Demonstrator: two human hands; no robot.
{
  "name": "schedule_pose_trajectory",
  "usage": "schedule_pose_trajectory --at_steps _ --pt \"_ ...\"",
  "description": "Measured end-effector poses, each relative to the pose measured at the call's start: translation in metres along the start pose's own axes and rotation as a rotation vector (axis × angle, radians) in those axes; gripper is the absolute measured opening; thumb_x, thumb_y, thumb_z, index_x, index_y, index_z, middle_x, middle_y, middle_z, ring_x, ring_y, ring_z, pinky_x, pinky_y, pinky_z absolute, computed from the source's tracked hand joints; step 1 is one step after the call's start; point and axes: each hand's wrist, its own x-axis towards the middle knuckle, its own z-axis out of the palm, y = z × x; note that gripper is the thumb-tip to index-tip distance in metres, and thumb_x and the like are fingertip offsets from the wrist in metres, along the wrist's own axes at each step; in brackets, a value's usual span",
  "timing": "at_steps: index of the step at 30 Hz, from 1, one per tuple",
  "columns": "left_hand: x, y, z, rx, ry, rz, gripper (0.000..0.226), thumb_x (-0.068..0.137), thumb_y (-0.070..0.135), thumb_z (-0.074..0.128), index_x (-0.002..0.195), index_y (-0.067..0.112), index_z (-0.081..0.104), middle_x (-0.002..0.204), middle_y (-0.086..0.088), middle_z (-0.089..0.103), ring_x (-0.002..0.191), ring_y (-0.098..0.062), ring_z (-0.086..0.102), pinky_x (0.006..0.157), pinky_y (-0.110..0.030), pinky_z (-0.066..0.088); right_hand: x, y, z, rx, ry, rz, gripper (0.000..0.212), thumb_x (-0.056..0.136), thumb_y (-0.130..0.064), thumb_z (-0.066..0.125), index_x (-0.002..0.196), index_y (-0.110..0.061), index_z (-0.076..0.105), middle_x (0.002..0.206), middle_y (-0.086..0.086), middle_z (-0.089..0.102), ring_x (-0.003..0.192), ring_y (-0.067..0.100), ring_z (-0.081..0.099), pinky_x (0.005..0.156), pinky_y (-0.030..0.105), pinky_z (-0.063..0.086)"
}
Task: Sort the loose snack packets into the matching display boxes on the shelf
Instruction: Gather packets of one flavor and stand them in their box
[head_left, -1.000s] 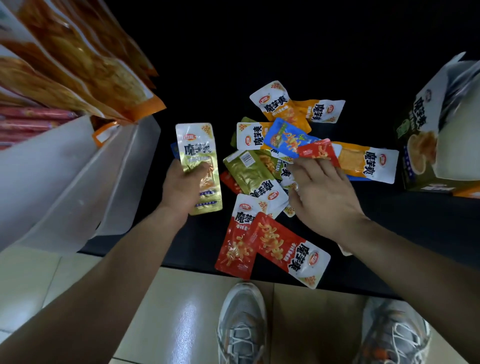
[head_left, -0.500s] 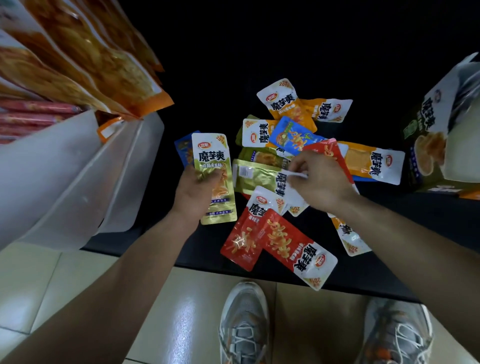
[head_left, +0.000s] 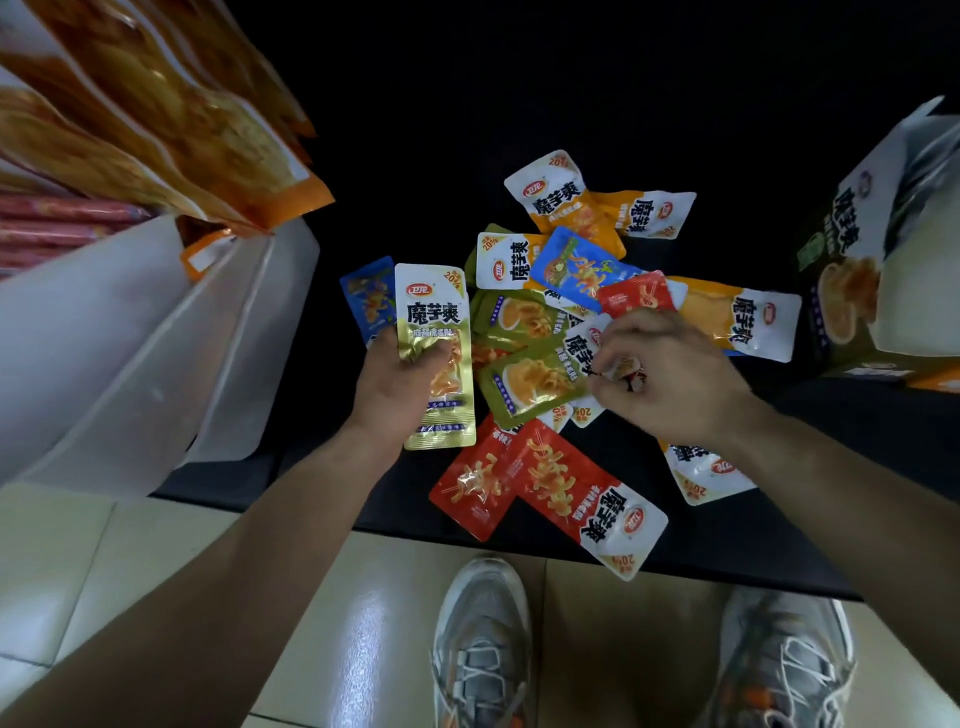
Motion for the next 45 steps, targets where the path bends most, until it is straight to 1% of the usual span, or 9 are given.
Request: schedule_pose_trajectory --at_steps 5,9,14,19,24,29,31,35,45 --pt "-0.002 0.001 0.006 0.041 -0.029 0.006 0.032 0.095 0.028 0.067 0.125 0.02 0.058 0.117 0.003 0.069 0.105 -0.015 0.067 0.083 -0.03 0.053 0.009 -0.009 0.002 -0.258 -0.088 0.011 0.07 0.085 -0.048 0.072 0.146 -0.03 0.042 0.135 0.003 0.039 0.127 0.029 0.037 0.105 0.046 0.036" --pt "-0.005 0.004 0.007 0.064 -0.061 0.0 0.042 0.091 0.037 0.069 0.129 0.023 0.058 0.121 0.004 0.069 0.109 -0.016 0.067 0.097 -0.041 0.054 0.013 -0.012 -0.005 -0.256 -0.117 0.038 0.061 0.078 -0.045 0.08 0.127 -0.029 0.048 0.131 0.0 0.044 0.121 0.024 0.042 0.099 0.041 0.039" --pt "-0.005 0.016 -0.005 0.018 -0.074 0.046 0.034 0.093 0.03 0.07 0.125 0.03 0.059 0.114 0.008 0.072 0.104 -0.016 0.07 0.095 -0.048 0.056 0.005 -0.009 -0.04 0.363 -0.122 0.105 0.033 0.081 -0.018 0.082 0.093 -0.039 0.059 0.098 -0.013 0.068 0.083 0.007 0.066 0.068 0.035 0.055" --pt "-0.017 0.027 0.003 0.002 -0.182 0.068 0.026 0.095 0.017 0.066 0.118 0.029 0.061 0.106 0.01 0.075 0.099 -0.013 0.071 0.092 -0.042 0.056 0.004 -0.018 -0.077 0.698 -0.27 0.129 0.021 0.084 -0.013 0.075 0.101 -0.025 0.071 0.094 -0.009 0.076 0.087 0.009 0.073 0.075 0.029 0.061" --pt "-0.042 0.027 0.036 -0.004 -0.409 0.014 0.064 0.083 0.074 0.058 0.139 0.044 0.051 0.136 0.022 0.057 0.125 -0.002 0.054 0.112 -0.039 0.039 0.018 -0.043 -0.053 0.575 -0.131 0.171 0.024 0.075 -0.021 0.087 0.091 -0.016 0.07 0.084 -0.001 0.075 0.074 0.011 0.072 0.073 0.04 0.06" --pt "-0.044 0.024 0.044 0.038 -0.382 0.079 0.029 0.092 0.031 0.071 0.119 0.035 0.061 0.115 0.01 0.071 0.105 -0.006 0.068 0.095 -0.032 0.052 0.015 -0.048 -0.016 0.44 0.202 0.242 0.039 0.08 -0.049 0.078 0.082 -0.015 0.059 0.069 -0.004 0.064 0.06 0.006 0.058 0.055 0.028 0.048" --pt "-0.035 0.021 0.037 -0.001 -0.275 0.027 0.023 0.094 0.024 0.068 0.116 0.03 0.061 0.108 0.01 0.072 0.099 -0.006 0.069 0.09 -0.031 0.052 0.011 -0.042 -0.006 0.272 0.2 0.2 0.032 0.095 -0.048 0.059 0.111 -0.02 0.061 0.103 -0.001 0.069 0.091 0.016 0.064 0.075 0.034 0.053" --pt "-0.019 0.011 0.018 -0.071 -0.081 -0.054 0.02 0.096 0.019 0.065 0.113 0.026 0.059 0.106 0.008 0.07 0.096 -0.009 0.067 0.079 -0.028 0.05 -0.004 -0.025 0.014 -0.235 -0.121 -0.024 0.061 0.103 -0.044 0.04 0.158 -0.025 0.022 0.161 -0.003 0.032 0.145 0.024 0.031 0.113 0.043 0.029" --pt "-0.02 -0.005 0.018 0.028 -0.115 -0.051 0.024 0.096 0.016 0.062 0.118 0.023 0.056 0.101 0.01 0.066 0.092 -0.002 0.061 0.074 -0.021 0.044 -0.014 -0.011 0.024 -0.337 0.06 0.068 0.053 0.088 -0.044 0.068 0.124 -0.007 0.061 0.121 0.015 0.056 0.11 0.039 0.053 0.092 0.052 0.046"
